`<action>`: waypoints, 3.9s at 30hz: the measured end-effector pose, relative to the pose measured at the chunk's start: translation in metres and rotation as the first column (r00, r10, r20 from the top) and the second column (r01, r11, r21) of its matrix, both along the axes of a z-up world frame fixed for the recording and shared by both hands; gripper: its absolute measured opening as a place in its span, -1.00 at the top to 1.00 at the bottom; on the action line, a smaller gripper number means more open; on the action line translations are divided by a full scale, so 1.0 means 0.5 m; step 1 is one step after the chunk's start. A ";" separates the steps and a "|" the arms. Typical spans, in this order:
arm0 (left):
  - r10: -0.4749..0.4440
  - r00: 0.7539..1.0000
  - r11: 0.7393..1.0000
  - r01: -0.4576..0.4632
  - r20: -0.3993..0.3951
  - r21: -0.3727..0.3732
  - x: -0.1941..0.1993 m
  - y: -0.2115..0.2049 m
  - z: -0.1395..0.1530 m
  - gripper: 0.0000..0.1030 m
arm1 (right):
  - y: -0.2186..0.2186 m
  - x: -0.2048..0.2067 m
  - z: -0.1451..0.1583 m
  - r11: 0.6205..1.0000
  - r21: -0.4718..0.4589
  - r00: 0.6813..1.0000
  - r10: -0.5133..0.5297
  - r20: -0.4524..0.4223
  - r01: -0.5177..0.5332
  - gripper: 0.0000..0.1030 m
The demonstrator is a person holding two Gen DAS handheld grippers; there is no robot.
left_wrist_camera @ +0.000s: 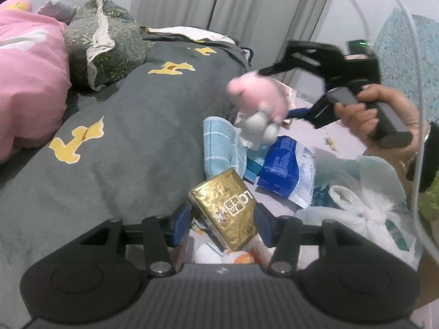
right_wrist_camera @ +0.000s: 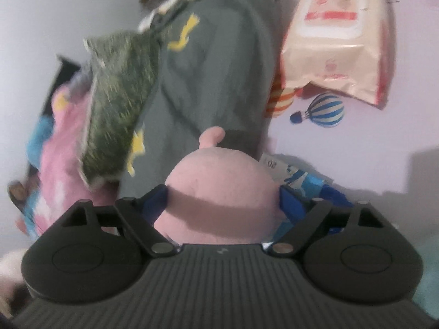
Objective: Organize soft objects
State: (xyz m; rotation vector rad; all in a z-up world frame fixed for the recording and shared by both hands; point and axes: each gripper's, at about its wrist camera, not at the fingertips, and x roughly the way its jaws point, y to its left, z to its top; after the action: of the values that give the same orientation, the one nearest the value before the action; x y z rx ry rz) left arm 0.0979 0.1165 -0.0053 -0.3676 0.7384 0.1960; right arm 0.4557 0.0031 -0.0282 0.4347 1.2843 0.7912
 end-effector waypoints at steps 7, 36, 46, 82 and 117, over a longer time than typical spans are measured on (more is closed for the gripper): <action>-0.039 0.999 0.999 0.039 0.012 -0.006 -0.018 -0.014 0.012 -0.04 | -0.116 0.047 0.056 0.987 0.055 0.988 -0.155 0.022 0.153 -0.72; -0.221 0.974 0.974 0.218 -0.044 -0.060 -0.113 -0.130 -0.013 0.19 | -0.232 -0.295 0.111 0.981 0.174 0.995 0.094 -0.024 -0.088 -0.44; -0.189 0.981 0.982 0.190 0.035 -0.014 -0.104 -0.102 0.044 0.08 | -0.429 -0.283 0.171 0.979 0.177 0.990 -0.121 0.075 0.106 -0.46; -0.262 0.965 0.946 0.262 -0.022 0.193 0.205 -0.093 0.094 -0.21 | -0.400 -0.209 0.170 0.974 0.206 0.995 -0.098 0.026 0.090 -0.63; -0.343 0.874 0.902 0.409 -0.343 0.138 0.515 -0.016 -0.026 -0.16 | -0.078 0.054 -0.094 0.996 -0.085 0.978 -0.058 -0.201 0.042 -0.56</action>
State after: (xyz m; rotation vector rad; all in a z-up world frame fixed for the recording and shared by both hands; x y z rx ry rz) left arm 0.3552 0.1084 -0.0182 0.0163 1.0780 -0.0446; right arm 0.4825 -0.0359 -0.0751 0.4908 1.4845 0.6630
